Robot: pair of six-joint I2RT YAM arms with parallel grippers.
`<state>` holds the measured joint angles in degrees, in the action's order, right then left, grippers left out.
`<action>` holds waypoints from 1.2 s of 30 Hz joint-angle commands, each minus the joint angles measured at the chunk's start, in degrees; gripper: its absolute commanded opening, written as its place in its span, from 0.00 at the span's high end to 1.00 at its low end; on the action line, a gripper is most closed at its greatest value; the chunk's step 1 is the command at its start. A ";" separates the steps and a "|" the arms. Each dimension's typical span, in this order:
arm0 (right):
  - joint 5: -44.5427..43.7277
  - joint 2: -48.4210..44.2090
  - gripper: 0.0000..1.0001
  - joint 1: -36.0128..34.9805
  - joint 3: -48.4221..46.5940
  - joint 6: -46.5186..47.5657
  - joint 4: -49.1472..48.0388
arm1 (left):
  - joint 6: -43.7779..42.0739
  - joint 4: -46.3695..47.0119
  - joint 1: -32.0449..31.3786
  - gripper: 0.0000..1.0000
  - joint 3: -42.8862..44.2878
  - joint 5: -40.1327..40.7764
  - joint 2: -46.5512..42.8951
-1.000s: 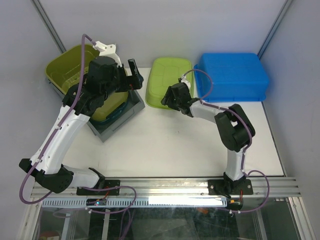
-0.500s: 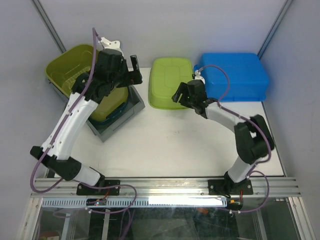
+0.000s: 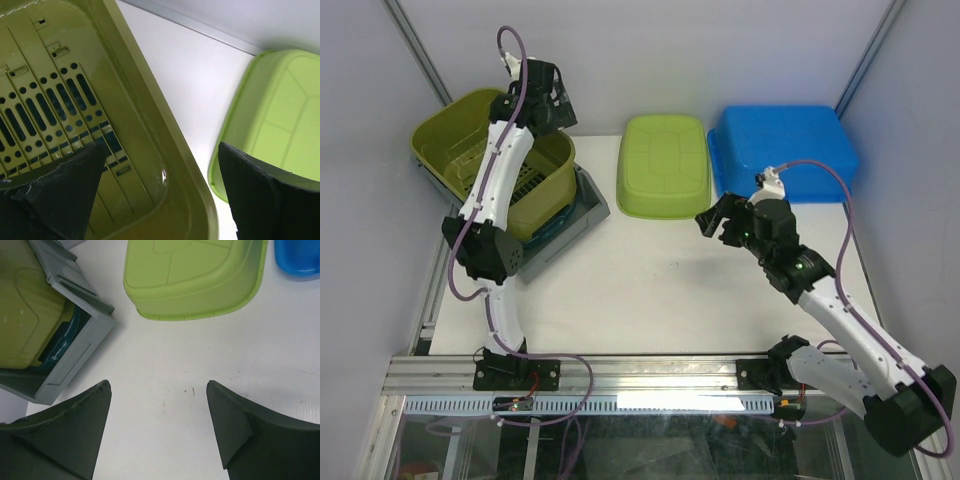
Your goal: Turn the large container upside down
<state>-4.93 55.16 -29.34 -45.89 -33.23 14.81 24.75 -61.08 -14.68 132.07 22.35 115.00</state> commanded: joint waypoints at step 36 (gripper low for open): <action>-0.26 -8.86 0.19 0.07 1.43 -1.90 6.94 | -0.70 3.96 -2.35 1.00 -0.36 1.00 -11.34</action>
<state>-6.15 47.09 -29.34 -45.01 -33.98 23.51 27.16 -63.44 -14.96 128.49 24.23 111.61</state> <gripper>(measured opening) 0.815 0.084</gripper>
